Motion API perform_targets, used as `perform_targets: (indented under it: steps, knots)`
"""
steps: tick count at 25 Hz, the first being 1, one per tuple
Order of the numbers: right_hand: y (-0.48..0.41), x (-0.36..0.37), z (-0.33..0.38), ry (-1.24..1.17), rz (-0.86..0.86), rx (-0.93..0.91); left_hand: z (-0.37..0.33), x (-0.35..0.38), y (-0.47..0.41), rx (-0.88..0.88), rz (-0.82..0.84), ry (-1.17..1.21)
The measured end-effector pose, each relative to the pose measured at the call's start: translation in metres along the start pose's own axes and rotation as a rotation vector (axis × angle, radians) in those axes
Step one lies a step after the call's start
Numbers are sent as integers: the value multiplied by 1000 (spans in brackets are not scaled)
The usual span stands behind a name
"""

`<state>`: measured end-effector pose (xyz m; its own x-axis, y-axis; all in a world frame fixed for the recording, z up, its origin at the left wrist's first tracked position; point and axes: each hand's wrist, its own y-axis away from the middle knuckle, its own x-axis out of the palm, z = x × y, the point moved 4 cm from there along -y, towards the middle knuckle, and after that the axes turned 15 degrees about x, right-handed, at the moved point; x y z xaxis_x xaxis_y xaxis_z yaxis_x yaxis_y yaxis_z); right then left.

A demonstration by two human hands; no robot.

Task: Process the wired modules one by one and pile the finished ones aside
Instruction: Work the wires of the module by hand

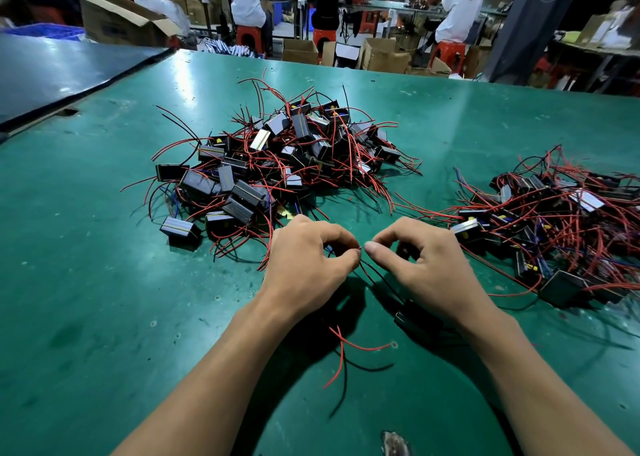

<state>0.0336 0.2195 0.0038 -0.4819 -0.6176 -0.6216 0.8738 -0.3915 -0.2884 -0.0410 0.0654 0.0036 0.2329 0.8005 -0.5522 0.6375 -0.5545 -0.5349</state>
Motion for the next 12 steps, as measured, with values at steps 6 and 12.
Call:
perform_targets:
  steps: [6,12]
  knots:
    - [-3,15,-14,-351,173,548,-3,2,0,46,38,-1]
    - [-3,1,-10,-256,108,325,3,0,-1,28,-6,45]
